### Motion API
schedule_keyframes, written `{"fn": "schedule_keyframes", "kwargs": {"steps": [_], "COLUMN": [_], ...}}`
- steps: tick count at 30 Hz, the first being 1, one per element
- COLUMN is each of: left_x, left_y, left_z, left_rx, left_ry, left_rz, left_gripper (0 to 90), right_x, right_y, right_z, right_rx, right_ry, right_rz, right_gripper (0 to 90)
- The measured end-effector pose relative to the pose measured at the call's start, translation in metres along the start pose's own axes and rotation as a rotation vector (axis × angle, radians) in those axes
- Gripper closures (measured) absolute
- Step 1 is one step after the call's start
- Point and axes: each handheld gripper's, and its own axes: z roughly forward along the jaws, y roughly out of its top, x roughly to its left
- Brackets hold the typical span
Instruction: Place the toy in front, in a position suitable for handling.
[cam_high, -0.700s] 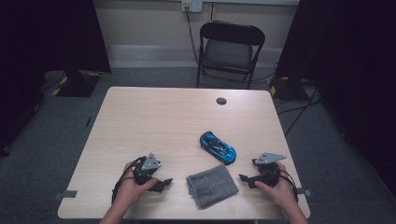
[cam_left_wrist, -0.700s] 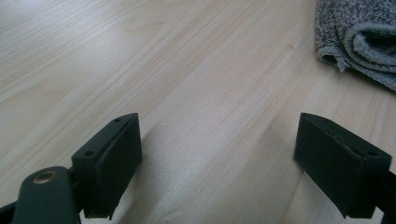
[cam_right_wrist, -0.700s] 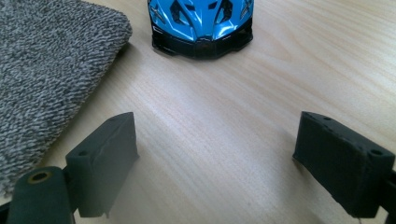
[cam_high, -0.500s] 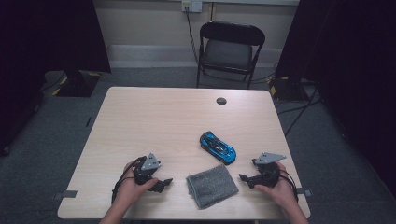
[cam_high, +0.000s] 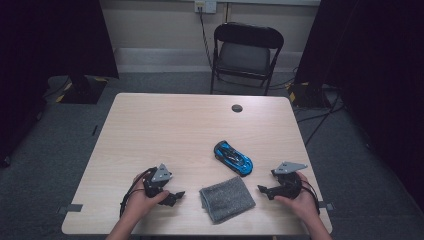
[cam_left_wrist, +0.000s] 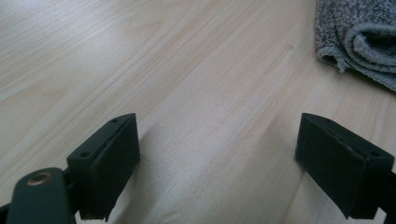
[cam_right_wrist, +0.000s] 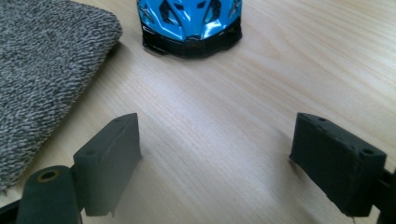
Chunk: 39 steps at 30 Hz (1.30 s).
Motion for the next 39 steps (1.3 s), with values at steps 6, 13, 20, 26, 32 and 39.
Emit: {"fn": "schedule_keyframes", "kwargs": {"steps": [6, 13, 20, 26, 32, 39], "left_x": [0.000, 0.000, 0.000, 0.000, -0.001, -0.001], "left_y": [0.000, 0.000, 0.001, 0.001, 0.001, 0.001], "left_z": [0.000, 0.000, 0.001, 0.001, 0.001, 0.001], "left_rx": [0.000, -0.001, 0.003, 0.004, 0.005, 0.007], "left_ry": [0.000, -0.001, -0.001, -0.002, 0.006, 0.007], "left_rz": [0.001, 0.001, 0.001, 0.002, 0.001, 0.002], "left_gripper": [13.0, 12.8, 12.1, 12.0, 11.9, 11.9], "right_x": [-0.004, -0.007, -0.007, -0.006, -0.007, -0.009], "right_y": [0.009, 0.026, 0.039, 0.054, 0.063, 0.072], "right_z": [-0.003, -0.001, 0.005, 0.015, 0.020, 0.026], "right_rx": [-0.020, -0.041, -0.056, -0.049, -0.054, -0.065], "right_ry": [0.004, 0.024, 0.052, 0.063, 0.063, 0.075], "right_rz": [0.012, 0.012, 0.027, 0.006, 0.000, 0.012], "right_gripper": [14.6, 14.6, 14.6, 14.6, 14.5, 14.5]}}
